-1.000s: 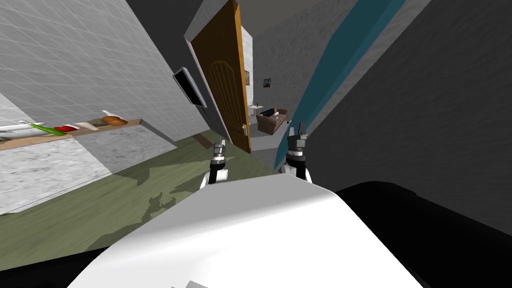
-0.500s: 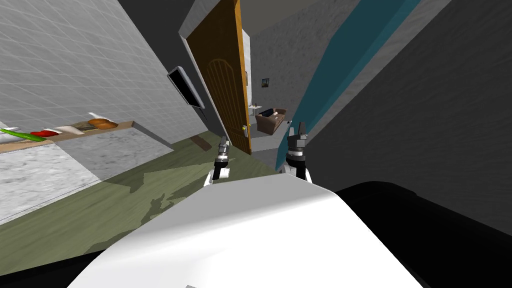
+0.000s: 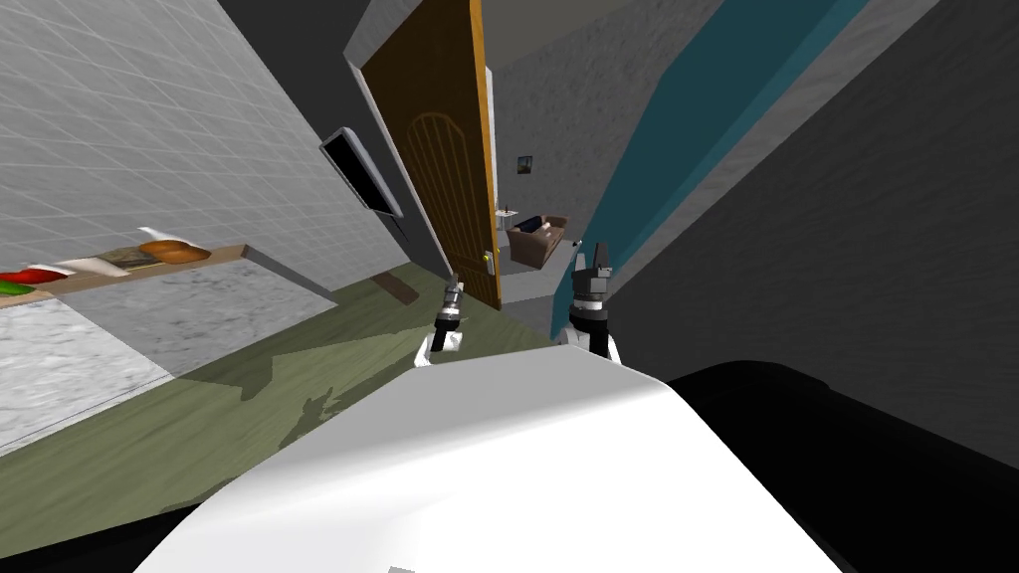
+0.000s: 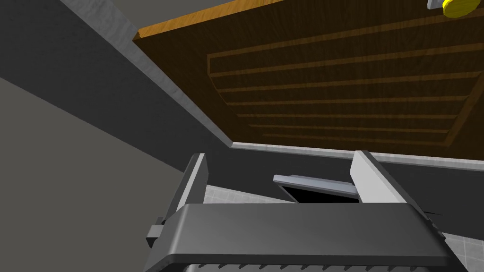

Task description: Push the door open

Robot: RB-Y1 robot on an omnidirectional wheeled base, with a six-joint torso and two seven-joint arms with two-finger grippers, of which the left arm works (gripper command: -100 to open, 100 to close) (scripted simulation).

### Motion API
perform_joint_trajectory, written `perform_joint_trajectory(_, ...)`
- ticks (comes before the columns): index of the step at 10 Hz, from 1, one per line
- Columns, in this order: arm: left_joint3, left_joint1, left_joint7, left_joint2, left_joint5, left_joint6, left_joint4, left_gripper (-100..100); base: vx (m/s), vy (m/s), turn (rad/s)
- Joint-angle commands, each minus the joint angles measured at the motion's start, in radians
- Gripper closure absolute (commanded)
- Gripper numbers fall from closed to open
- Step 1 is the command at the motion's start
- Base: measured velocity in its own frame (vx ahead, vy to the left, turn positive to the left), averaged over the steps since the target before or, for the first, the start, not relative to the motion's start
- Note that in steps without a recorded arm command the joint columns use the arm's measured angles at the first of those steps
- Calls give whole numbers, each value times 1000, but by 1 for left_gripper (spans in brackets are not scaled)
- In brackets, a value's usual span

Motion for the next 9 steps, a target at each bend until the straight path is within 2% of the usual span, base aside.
perform_joint_trajectory(1, -7, -28, 12, -1, -5, 4, 47, -100, 77, 109, -53)
perform_joint_trajectory(9, -47, -144, 72, -5, -30, 19, 249, -100, 86, 103, -65)
